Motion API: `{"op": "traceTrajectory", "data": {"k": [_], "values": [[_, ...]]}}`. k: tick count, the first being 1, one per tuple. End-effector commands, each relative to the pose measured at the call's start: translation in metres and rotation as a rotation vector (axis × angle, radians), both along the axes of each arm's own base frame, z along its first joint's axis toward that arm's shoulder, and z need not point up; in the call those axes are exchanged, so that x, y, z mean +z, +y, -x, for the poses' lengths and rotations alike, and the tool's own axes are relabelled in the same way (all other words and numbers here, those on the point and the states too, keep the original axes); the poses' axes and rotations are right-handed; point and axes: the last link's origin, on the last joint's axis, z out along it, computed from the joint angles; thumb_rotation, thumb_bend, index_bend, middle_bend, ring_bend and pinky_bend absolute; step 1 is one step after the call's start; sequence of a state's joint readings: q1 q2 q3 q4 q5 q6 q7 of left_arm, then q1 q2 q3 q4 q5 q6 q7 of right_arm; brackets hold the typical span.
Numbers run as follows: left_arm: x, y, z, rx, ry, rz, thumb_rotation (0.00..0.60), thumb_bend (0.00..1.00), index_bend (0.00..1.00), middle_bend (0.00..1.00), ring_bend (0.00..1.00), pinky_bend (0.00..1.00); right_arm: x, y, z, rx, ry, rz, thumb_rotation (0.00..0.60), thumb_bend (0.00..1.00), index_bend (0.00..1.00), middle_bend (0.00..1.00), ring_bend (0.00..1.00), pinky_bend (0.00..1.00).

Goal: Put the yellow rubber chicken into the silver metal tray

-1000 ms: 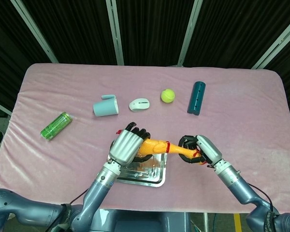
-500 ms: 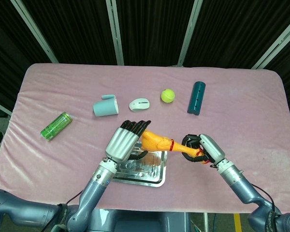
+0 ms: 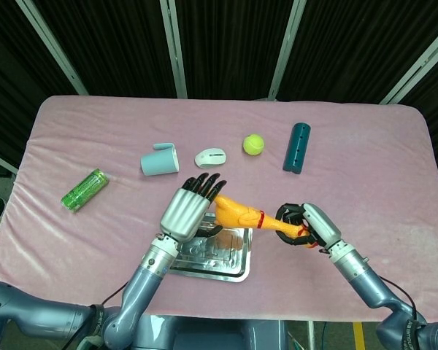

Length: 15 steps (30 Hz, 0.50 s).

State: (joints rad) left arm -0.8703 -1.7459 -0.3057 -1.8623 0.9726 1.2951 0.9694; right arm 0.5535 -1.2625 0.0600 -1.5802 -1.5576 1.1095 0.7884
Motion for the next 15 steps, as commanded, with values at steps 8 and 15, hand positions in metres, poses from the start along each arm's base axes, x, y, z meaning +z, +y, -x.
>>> {"op": "traceTrajectory", "data": {"k": [8,15], "values": [[-0.0033,0.0032,-0.0106,0.016,0.013,0.006,0.581,0.07,0.23,0.06,0.07,0.21,0.0001,0.0007,-0.0022,0.009,-0.001,0.002,0.6,0.93,1.0,0.81,0.79,0.9],[-0.008,0.0037,-0.013,0.027,0.026,0.013,0.572,0.22,0.35,0.08,0.07,0.21,-0.0002,0.0007,-0.0027,0.008,-0.002,0.001,0.6,0.93,1.0,0.81,0.79,0.9]]}}
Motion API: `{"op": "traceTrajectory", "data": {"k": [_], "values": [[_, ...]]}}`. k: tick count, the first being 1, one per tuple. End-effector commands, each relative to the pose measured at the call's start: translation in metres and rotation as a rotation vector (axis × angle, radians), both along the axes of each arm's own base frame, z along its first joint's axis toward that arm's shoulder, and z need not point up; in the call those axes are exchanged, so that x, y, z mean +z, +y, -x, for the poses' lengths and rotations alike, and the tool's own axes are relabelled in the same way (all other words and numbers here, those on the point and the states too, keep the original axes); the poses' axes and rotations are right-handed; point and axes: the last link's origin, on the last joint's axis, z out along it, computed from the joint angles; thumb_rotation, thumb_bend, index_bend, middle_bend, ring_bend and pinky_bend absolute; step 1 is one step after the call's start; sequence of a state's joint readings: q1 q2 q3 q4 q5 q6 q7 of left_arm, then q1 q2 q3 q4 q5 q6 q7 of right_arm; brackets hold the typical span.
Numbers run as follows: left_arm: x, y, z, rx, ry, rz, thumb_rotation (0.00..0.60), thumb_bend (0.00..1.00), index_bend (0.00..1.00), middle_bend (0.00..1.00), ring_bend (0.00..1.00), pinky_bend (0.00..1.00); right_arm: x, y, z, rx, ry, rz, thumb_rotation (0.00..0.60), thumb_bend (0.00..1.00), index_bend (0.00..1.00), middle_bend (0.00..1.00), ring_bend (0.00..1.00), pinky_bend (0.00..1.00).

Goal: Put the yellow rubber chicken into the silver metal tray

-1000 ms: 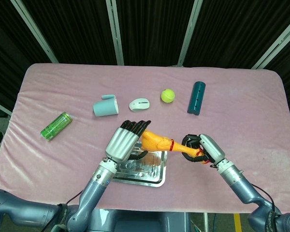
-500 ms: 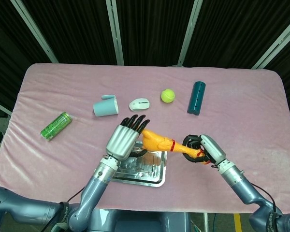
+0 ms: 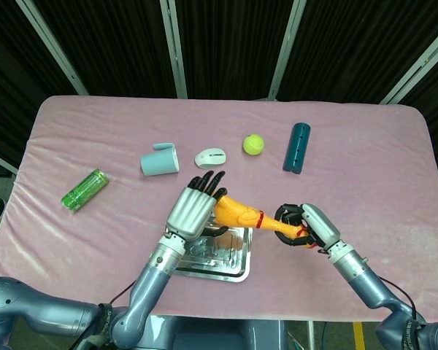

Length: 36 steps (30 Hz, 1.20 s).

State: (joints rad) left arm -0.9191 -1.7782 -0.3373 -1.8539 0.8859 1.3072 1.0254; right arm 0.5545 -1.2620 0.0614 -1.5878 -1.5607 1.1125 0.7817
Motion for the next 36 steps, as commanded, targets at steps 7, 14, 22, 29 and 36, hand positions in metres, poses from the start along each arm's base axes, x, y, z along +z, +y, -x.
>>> {"op": "traceTrajectory", "data": {"k": [7,14,22,29,36], "values": [[-0.005,0.001,-0.003,0.003,0.011,0.005,0.552,0.38,0.5,0.14,0.08,0.21,-0.001,0.0,-0.001,0.004,0.004,0.0,0.6,0.93,1.0,0.81,0.79,0.9],[-0.008,0.002,-0.004,-0.003,0.01,0.005,0.587,0.52,0.62,0.21,0.12,0.21,-0.003,0.0,-0.001,0.005,-0.001,-0.006,0.6,0.93,1.0,0.81,0.79,0.9],[-0.012,0.001,-0.006,-0.034,-0.017,0.004,0.6,0.65,0.77,0.35,0.22,0.22,-0.003,0.001,-0.002,0.006,-0.009,-0.01,0.6,0.93,1.0,0.81,0.79,0.9],[-0.014,-0.001,-0.006,-0.048,-0.045,0.013,0.6,0.7,0.85,0.43,0.29,0.24,-0.003,0.001,-0.001,0.004,-0.012,-0.011,0.6,0.93,1.0,0.81,0.79,0.9],[-0.015,-0.002,-0.006,-0.061,-0.058,0.011,0.6,0.72,0.87,0.51,0.38,0.28,-0.002,0.001,-0.001,0.003,-0.013,-0.01,0.6,0.93,1.0,0.81,0.79,0.9]]}}
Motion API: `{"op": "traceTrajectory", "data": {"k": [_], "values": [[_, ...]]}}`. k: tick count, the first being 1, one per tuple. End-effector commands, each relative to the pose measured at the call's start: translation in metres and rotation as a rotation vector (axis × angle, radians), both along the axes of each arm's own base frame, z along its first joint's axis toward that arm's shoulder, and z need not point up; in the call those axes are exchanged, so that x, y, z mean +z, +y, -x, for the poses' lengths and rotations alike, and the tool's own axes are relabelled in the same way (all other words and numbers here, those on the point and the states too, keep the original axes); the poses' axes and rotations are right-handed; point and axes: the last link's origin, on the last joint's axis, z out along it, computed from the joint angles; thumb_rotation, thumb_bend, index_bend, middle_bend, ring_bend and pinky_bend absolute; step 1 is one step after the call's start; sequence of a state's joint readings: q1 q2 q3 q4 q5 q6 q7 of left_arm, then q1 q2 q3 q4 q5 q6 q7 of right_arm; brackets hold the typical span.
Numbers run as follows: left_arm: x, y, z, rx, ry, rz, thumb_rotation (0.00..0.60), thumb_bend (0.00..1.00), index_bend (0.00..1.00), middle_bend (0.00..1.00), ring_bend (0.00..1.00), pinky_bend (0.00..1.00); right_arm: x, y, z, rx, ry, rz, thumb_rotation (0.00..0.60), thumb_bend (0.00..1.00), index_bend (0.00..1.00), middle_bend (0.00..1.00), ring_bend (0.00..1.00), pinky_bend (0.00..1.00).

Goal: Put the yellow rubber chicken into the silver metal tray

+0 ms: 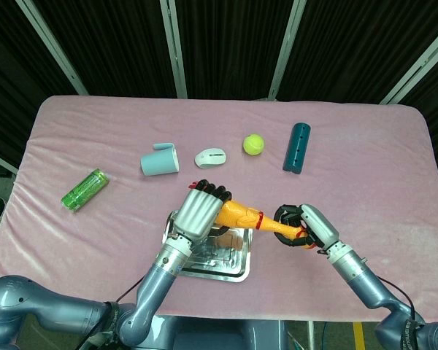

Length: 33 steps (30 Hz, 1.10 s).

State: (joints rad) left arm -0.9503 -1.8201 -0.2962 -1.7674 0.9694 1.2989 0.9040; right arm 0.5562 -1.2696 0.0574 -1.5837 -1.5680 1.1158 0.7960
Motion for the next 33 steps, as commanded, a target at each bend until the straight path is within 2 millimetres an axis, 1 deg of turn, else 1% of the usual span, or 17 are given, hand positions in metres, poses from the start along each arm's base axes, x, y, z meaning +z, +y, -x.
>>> {"op": "traceTrajectory", "data": {"k": [1,5,7,9,10,11,12,14,17,19,20,22,29,33], "values": [[-0.001,0.0,0.0,-0.002,0.0,0.0,0.6,0.72,0.88,0.52,0.4,0.29,0.0,0.0,0.0,0.0,0.0,0.0,0.6,0.93,1.0,0.81,0.79,0.9],[-0.001,-0.001,0.0,-0.005,0.0,0.0,0.6,0.72,0.88,0.58,0.47,0.32,0.0,0.0,0.0,-0.001,0.001,0.0,0.6,0.93,1.0,0.81,0.79,0.9],[-0.001,-0.001,0.0,-0.004,-0.001,0.002,0.6,0.72,0.88,0.59,0.48,0.33,0.0,0.0,0.0,-0.001,0.001,0.0,0.6,0.93,1.0,0.81,0.79,0.9],[0.0,-0.001,0.001,-0.003,0.0,0.0,0.6,0.7,0.84,0.57,0.47,0.33,0.0,0.0,0.0,-0.001,0.001,0.0,0.6,0.93,1.0,0.81,0.79,0.9],[0.0,-0.001,0.001,-0.002,0.003,0.001,0.6,0.68,0.77,0.55,0.47,0.33,0.0,0.0,0.001,-0.001,0.002,0.0,0.6,0.93,1.0,0.81,0.79,0.9],[0.0,-0.001,0.001,-0.001,0.003,0.003,0.6,0.62,0.66,0.52,0.45,0.33,0.0,0.0,0.001,-0.001,0.002,0.0,0.6,0.93,1.0,0.81,0.79,0.9],[0.0,-0.001,0.002,0.001,0.003,0.008,0.6,0.58,0.58,0.49,0.43,0.32,0.0,0.0,0.001,-0.001,0.002,0.001,0.6,0.93,1.0,0.81,0.79,0.9],[0.0,-0.002,0.003,0.004,0.013,0.018,0.6,0.43,0.31,0.36,0.33,0.29,0.0,0.0,0.001,-0.003,0.002,0.001,0.6,0.93,1.0,0.81,0.79,0.9],[0.001,-0.002,0.004,0.011,0.017,0.032,0.6,0.27,0.09,0.2,0.19,0.22,0.0,-0.001,0.001,-0.004,0.003,0.002,0.6,0.93,1.0,0.81,0.79,0.9],[0.003,-0.002,0.005,0.017,0.015,0.04,0.6,0.23,0.02,0.12,0.12,0.19,0.0,-0.001,0.001,-0.004,0.003,0.003,0.6,0.93,1.0,0.81,0.79,0.9],[0.004,-0.002,0.005,0.021,0.015,0.043,0.6,0.22,0.0,0.09,0.09,0.18,0.0,-0.001,0.001,-0.004,0.003,0.003,0.6,0.93,1.0,0.81,0.79,0.9],[0.006,-0.001,0.005,0.024,0.013,0.041,0.6,0.21,0.0,0.06,0.06,0.17,0.0,-0.001,0.002,-0.004,0.004,0.003,0.6,0.93,1.0,0.81,0.79,0.9],[0.01,0.0,0.006,0.028,0.006,0.023,0.6,0.21,0.0,0.04,0.05,0.16,0.001,0.0,0.002,-0.002,0.005,0.006,0.6,0.93,1.0,0.81,0.79,0.9],[0.012,0.001,0.006,0.028,-0.003,0.016,0.6,0.21,0.0,0.01,0.02,0.16,0.001,0.0,0.002,-0.003,0.006,0.006,0.6,0.93,1.0,0.81,0.79,0.9]]}}
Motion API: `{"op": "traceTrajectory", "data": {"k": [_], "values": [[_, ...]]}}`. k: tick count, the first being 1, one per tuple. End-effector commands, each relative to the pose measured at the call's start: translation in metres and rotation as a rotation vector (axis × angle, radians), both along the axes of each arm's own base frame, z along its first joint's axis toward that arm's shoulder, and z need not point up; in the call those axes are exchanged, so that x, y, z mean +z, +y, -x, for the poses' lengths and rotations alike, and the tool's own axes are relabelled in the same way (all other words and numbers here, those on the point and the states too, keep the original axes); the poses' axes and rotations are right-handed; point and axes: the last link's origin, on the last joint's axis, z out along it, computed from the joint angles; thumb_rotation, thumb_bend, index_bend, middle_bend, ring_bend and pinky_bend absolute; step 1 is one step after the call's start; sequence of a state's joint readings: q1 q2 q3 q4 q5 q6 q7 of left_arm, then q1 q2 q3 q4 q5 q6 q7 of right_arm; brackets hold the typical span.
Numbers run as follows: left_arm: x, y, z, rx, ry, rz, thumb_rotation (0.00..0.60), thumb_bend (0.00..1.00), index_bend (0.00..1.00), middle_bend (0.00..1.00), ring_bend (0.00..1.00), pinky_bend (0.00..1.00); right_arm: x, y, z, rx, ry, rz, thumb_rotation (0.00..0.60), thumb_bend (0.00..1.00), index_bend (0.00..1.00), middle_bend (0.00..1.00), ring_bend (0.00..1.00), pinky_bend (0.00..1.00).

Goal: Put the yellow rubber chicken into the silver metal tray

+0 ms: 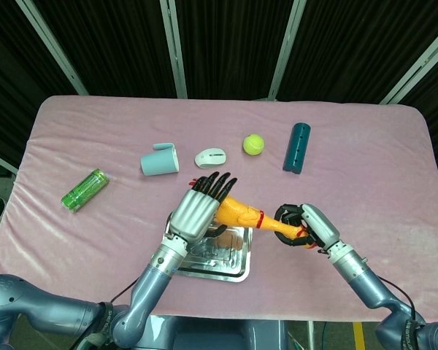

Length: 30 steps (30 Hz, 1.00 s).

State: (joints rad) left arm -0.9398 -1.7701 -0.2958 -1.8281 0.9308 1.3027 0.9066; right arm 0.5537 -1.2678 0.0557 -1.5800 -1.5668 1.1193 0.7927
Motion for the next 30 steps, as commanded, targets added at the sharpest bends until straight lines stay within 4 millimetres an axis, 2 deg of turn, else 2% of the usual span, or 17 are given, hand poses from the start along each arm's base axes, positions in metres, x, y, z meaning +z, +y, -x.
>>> {"op": "traceTrajectory", "data": {"k": [1,9,15,20,30], "values": [[0.001,0.0,0.0,0.0,-0.005,-0.005,0.6,0.21,0.0,0.01,0.02,0.16,0.0,0.0,0.0,-0.001,0.0,0.0,0.6,0.93,1.0,0.81,0.79,0.9],[-0.001,-0.001,0.0,0.001,-0.003,0.015,0.6,0.21,0.01,0.03,0.02,0.16,0.0,0.0,-0.001,0.001,-0.002,-0.001,0.6,0.93,1.0,0.81,0.79,0.9],[-0.008,-0.005,-0.005,0.005,-0.003,0.062,0.6,0.23,0.19,0.09,0.03,0.17,-0.002,0.0,-0.004,0.012,-0.001,-0.005,0.6,0.93,1.0,0.81,0.79,0.9],[-0.012,-0.008,-0.009,0.0,0.006,0.071,0.599,0.35,0.36,0.17,0.09,0.17,-0.002,0.0,-0.004,0.01,0.0,-0.006,0.6,0.93,1.0,0.81,0.79,0.9],[-0.012,-0.009,-0.013,-0.006,-0.011,0.054,0.588,0.48,0.54,0.25,0.16,0.21,-0.003,0.0,-0.002,0.005,0.003,-0.008,0.6,0.93,1.0,0.81,0.79,0.9]]}}
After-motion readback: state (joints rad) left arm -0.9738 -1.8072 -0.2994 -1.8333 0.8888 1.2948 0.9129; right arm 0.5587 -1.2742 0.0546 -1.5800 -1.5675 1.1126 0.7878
